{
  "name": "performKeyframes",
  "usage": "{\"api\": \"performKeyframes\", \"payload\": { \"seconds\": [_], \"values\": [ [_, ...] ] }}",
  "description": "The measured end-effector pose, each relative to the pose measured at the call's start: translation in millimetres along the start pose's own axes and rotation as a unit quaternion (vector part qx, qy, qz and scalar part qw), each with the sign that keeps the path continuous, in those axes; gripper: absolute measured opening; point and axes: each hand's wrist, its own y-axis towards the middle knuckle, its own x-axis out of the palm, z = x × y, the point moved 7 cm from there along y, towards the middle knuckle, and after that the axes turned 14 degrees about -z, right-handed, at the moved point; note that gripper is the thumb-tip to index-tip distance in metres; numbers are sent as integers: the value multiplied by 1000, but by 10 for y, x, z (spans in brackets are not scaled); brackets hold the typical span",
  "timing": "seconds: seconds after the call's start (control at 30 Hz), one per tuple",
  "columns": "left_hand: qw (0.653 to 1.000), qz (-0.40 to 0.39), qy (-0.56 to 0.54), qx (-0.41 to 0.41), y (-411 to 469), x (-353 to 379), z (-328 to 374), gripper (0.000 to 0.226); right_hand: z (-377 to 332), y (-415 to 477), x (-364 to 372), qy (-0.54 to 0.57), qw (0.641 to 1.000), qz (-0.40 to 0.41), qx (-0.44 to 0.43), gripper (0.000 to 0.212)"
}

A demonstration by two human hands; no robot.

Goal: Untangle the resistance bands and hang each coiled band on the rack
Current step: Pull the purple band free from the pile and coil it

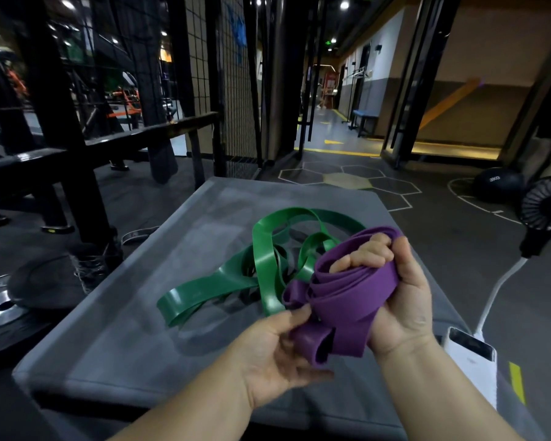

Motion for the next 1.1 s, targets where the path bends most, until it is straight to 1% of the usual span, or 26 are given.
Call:
{"api": "performKeyframes", "payload": {
  "seconds": [0.07, 0.1, 0.2, 0.27, 0.33, 0.37, 0.47, 0.53, 0.6, 0.7, 0.8, 0.83, 0.87, 0.9, 0.93, 0.97, 1.03, 1.1],
  "values": [
    [1000, 10, -9, 2, 17, 27, 34, 47, 20, 23, 17, -9, 1000, -8, 22, 17],
    [1000, 20, -10, 8, 19, 16, 64, 46, 2, 27, 16, -25, 999, -8, 28, 19],
    [997, 65, -25, 42, -47, -98, 199, 25, -130, 30, -1, -108, 994, -11, 28, 22],
    [988, 111, -74, 82, -86, -292, 296, 17, -251, 37, 46, -153, 988, -27, 21, 20],
    [976, 164, -92, 111, -123, -486, 395, 6, -367, 43, 96, -162, 986, -37, 20, 16],
    [975, 168, -83, 115, -123, -523, 442, 5, -412, 45, 112, -157, 987, -41, 22, 14],
    [980, 159, -46, 111, -132, -547, 516, 14, -462, 14, 104, -148, 988, -41, 27, 14],
    [976, 177, -41, 123, -153, -632, 545, 19, -484, -4, 122, -149, 987, -47, 24, 12],
    [966, 204, -47, 153, -210, -776, 621, 23, -509, -9, 165, -148, 987, -65, 19, 10],
    [955, 208, -58, 204, -309, -888, 783, 27, -547, -28, 172, -153, 986, -70, 9, 13],
    [954, 183, -39, 235, -374, -867, 886, 25, -571, -46, 109, -152, 988, -42, 4, 20],
    [960, 155, -13, 232, -378, -818, 904, 20, -589, -47, 104, -146, 988, -41, 2, 20],
    [969, 109, 19, 222, -373, -726, 907, 18, -611, -47, 107, -137, 990, -45, 1, 20],
    [976, 53, 48, 207, -360, -633, 894, 34, -640, -48, 113, -127, 991, -49, -2, 19],
    [980, 4, 78, 182, -352, -570, 859, 56, -670, -51, 119, -118, 992, -52, -6, 19],
    [980, -27, 117, 159, -353, -536, 823, 70, -696, -55, 115, -110, 993, -51, -10, 18],
    [972, -51, 196, 122, -376, -517, 774, 73, -723, -64, 83, -101, 994, -39, -12, 19],
    [965, -52, 235, 101, -387, -511, 758, 75, -746, -72, 54, -105, 994, -33, -14, 21]
  ]
}}
